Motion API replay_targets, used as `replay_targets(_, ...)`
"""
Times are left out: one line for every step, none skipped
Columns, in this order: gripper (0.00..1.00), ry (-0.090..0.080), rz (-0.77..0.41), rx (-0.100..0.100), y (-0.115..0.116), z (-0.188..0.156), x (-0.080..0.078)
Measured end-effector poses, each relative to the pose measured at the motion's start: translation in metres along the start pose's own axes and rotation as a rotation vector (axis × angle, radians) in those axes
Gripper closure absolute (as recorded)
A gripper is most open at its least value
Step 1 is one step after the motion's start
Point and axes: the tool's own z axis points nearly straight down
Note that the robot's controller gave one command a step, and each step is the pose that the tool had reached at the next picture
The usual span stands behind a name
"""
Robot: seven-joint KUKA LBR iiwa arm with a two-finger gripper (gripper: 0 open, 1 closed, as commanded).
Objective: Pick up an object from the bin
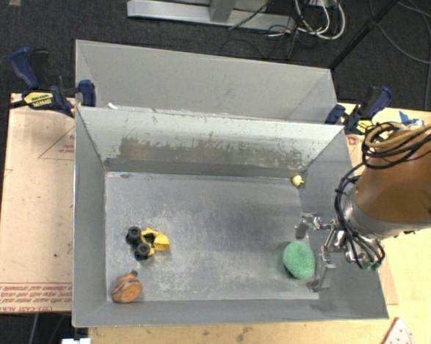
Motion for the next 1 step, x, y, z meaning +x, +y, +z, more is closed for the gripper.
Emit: replay_targets(0.0, 0.002, -0.103, -0.001, -0.0038, 0.0269, 0.0021)
